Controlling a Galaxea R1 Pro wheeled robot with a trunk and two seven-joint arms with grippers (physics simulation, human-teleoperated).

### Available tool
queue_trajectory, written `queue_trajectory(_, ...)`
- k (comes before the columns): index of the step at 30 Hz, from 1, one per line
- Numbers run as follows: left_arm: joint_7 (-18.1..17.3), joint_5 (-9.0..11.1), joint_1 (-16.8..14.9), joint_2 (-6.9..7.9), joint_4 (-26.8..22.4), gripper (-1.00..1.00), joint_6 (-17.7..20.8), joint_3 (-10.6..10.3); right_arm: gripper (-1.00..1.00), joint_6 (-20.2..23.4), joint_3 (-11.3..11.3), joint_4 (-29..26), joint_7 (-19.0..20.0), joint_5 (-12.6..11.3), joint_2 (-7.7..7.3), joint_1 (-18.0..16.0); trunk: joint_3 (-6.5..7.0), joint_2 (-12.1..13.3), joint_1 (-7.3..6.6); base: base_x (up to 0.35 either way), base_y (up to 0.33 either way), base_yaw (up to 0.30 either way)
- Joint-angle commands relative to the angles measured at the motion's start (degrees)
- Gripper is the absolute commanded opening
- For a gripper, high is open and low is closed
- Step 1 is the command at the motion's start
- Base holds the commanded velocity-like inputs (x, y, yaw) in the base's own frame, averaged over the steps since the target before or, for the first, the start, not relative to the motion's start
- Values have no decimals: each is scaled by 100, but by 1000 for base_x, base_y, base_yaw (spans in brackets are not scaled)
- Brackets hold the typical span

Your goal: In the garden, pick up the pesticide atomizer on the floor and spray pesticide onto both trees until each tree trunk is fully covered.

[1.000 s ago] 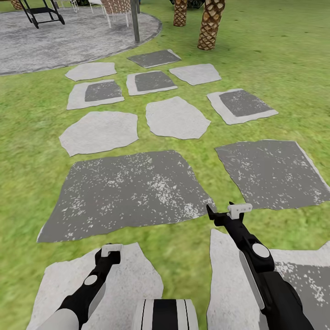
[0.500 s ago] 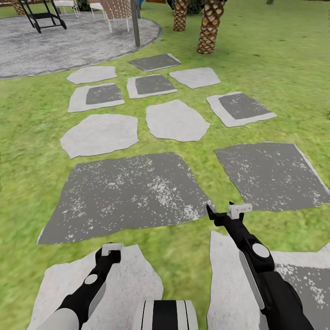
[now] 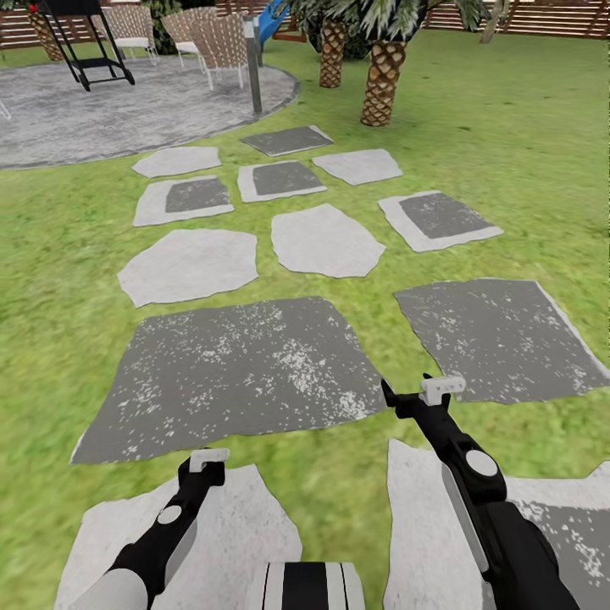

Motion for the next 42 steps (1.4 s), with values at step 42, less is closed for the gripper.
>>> queue_trajectory(42,-10,5,-253,210,-715,-100,2675,110,100,27,656,450,-21,8,416,7,893,405,-282,0,0,0)
